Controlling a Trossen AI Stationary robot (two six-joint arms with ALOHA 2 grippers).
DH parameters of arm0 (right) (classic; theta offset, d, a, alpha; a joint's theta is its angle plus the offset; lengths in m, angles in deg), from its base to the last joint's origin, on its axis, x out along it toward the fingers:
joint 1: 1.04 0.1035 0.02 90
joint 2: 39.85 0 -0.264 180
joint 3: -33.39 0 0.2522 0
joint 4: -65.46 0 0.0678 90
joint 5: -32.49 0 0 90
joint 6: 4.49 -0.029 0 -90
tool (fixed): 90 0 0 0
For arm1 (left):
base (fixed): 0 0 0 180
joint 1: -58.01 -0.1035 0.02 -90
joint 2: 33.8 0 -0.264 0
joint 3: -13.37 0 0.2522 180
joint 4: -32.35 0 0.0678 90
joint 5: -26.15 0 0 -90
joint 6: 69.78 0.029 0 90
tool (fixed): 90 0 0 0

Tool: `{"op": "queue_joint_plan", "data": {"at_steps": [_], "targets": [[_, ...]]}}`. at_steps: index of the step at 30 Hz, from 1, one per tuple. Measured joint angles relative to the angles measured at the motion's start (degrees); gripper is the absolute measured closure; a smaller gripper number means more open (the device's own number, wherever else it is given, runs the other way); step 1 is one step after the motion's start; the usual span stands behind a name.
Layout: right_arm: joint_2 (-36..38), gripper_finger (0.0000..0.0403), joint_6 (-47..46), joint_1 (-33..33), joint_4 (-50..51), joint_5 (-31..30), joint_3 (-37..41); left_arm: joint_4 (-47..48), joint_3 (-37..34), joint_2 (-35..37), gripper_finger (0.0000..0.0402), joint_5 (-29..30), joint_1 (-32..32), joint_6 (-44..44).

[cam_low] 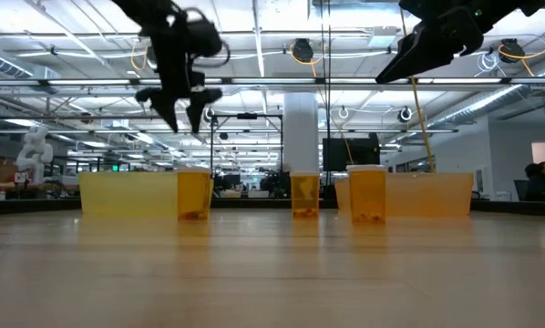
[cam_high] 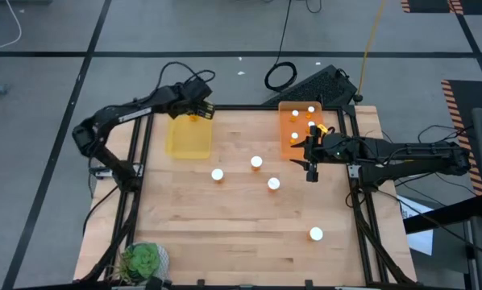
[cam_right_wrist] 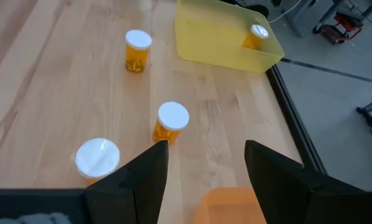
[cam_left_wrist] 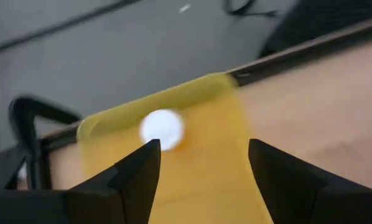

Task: Pick and place medicine bottles into bin by pill shape (circle, oval)
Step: Put the large orange pill bottle into the yellow bin

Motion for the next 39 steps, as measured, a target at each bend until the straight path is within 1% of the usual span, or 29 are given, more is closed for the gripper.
{"op": "queue_joint_plan", "data": {"at_steps": [3, 7, 12, 18, 21, 25, 28, 30, 33, 34, 39], "targets": [[0.01, 0.0195, -0.65, -0.01, -0.08, 0.0, 0.0, -0.12, 0.0, 3.71, 0.0153, 0.02, 4.95, 3.63], [0.02, 0.0195, -0.91, 0.0, -0.21, 0.0, 0.0, -0.13, 0.0, 7.34, 0.0153, 0.02, 13.07, 8.23], [0.02, 0.0195, -2.27, 0.0, -0.54, 0.0, -0.02, 0.16, 0.0, 8.77, 0.0153, -0.65, 24.47, 12.68], [0.02, 0.0195, -2.69, 0.0, -0.51, 0.0, -0.02, 0.92, 0.01, 7.67, 0.0151, -5.64, 36.44, 12.18], [0.02, 0.0195, -2.72, -0.02, -0.48, 0.0, -0.02, 0.99, 0.0, 7.2, 0.0134, -6.24, 40.36, 10.5], [0.02, 0.0195, -3.11, 0.0, -0.17, 0.02, -0.02, 3.52, -0.02, 5.15, 0.0091, -6.19, 43.01, 9.87], [0.01, 0.0195, -3.34, 0.0, 1.15, 0.13, -0.02, 6.08, -0.02, 2.1, 0.0056, -6.17, 43.17, 11.06], [0.0, 0.0195, -3.32, -0.02, 1.47, 0.11, -0.04, 6.4, -0.02, -0.83, 0.0039, -6.14, 42.63, 13.46], [0.04, 0.0195, -3.28, 0.0, 1.91, 0.11, -0.06, 7.73, -0.07, -5.25, 0.0025, -6.19, 41.57, 15.91], [0.02, 0.0195, -3.28, 0.0, 2.02, 0.09, -0.07, 6.87, -0.07, -6.3, 0.0024, -6.45, 41.17, 16.79], [0.0, 0.0195, -3.3, 0.0, 2.94, 0.1, -0.04, 5.63, -0.04, -10.46, 0.0023, -10.66, 38.48, 19.79]]}}
